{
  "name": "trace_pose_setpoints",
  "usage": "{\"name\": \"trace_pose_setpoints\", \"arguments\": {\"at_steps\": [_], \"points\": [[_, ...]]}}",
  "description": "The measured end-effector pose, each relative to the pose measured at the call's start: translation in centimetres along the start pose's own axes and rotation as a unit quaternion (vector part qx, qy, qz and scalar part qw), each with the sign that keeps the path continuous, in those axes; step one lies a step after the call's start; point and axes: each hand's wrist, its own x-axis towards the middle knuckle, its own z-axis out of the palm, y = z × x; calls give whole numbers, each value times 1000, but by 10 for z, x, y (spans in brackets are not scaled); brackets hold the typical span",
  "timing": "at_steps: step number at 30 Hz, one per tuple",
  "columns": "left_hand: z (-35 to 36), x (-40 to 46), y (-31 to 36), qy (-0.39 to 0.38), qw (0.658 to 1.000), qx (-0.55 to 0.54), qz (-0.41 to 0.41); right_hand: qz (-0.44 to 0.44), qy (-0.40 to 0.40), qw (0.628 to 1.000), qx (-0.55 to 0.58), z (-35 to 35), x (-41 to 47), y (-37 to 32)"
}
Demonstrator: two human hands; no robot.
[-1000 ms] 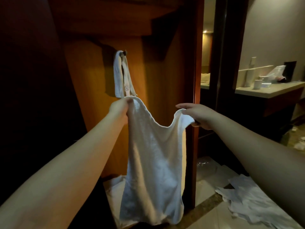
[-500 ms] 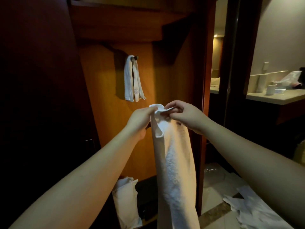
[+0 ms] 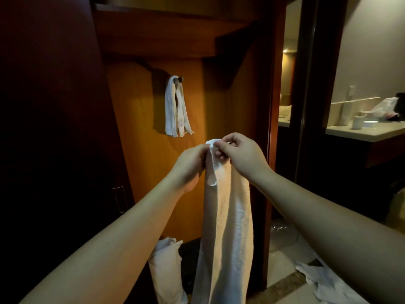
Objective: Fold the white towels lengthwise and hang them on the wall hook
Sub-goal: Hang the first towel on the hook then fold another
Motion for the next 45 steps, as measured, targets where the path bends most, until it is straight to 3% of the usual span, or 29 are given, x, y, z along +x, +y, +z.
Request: {"name": "trace_pose_setpoints", "arguments": {"at_steps": [4, 8, 10, 15, 17, 19, 21, 25, 29, 34, 36, 40, 45], "points": [[0, -2, 0, 0, 999, 45, 23, 6, 24, 1000, -4, 2, -1, -3], [-1, -6, 3, -65, 990, 96, 74, -14, 48, 999, -5, 4, -2, -6], [-2, -4, 3, -60, 984, 139, 90, -15, 46, 999, -10, 4, -1, -7], [-16, -3, -4, -23, 979, 171, 104, 6, -68, 993, -93, -9, 5, -9], [-25, -3, -5, -11, 981, 172, 87, 33, -187, 968, -162, -20, 9, -9], [-34, 1, -4, 8, 986, 153, 70, 52, -309, 917, -248, -29, 13, -7], [-39, 4, -2, 4, 987, 149, 60, 50, -371, 872, -313, -30, 16, -2], [-48, 7, -4, -15, 974, 218, 55, 36, -395, 817, -419, -29, 22, 12], [-70, 6, -14, 25, 969, 242, 45, 54, -373, 784, -493, -43, 32, 30], [-90, 6, -24, 55, 985, 163, 32, 44, -320, 802, -502, -51, 34, 50], [-92, 8, -25, 69, 987, 140, 27, 17, -274, 833, -481, -47, 36, 52], [-98, 14, -24, 106, 990, 93, 17, -7, -172, 938, -300, -42, 35, 51], [-99, 16, -30, 122, 991, 56, 6, 72, -115, 988, -73, -36, 28, 54]]}}
